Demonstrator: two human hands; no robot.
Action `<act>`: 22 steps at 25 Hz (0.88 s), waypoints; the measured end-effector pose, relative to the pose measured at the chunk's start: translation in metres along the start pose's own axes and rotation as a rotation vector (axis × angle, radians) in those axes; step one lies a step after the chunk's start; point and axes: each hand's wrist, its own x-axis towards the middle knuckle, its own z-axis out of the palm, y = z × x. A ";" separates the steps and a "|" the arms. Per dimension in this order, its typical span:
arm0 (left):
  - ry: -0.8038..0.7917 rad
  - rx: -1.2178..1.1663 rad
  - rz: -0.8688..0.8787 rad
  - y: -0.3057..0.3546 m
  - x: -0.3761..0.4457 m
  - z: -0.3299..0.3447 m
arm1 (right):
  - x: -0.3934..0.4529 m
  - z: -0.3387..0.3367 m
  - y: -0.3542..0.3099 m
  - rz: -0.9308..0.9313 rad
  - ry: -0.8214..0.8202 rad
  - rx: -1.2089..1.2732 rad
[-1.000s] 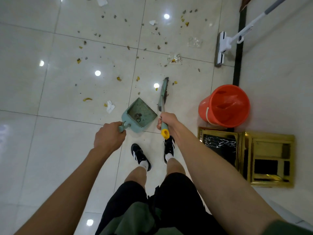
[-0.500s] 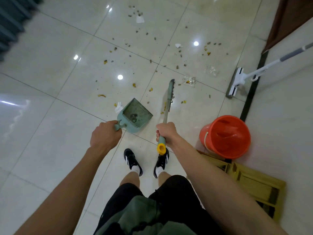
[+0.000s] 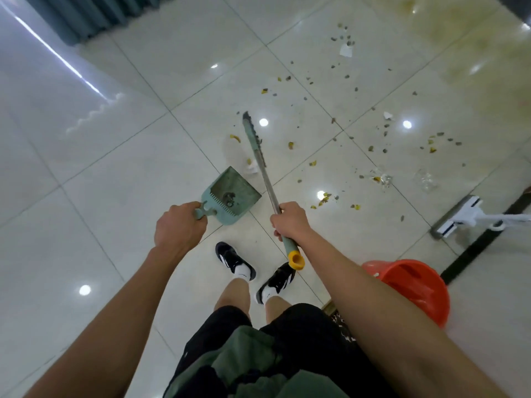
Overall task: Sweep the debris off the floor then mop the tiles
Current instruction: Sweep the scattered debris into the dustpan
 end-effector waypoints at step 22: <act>-0.064 0.023 -0.144 -0.120 0.074 -0.026 | 0.096 0.093 -0.114 -0.084 -0.241 -0.652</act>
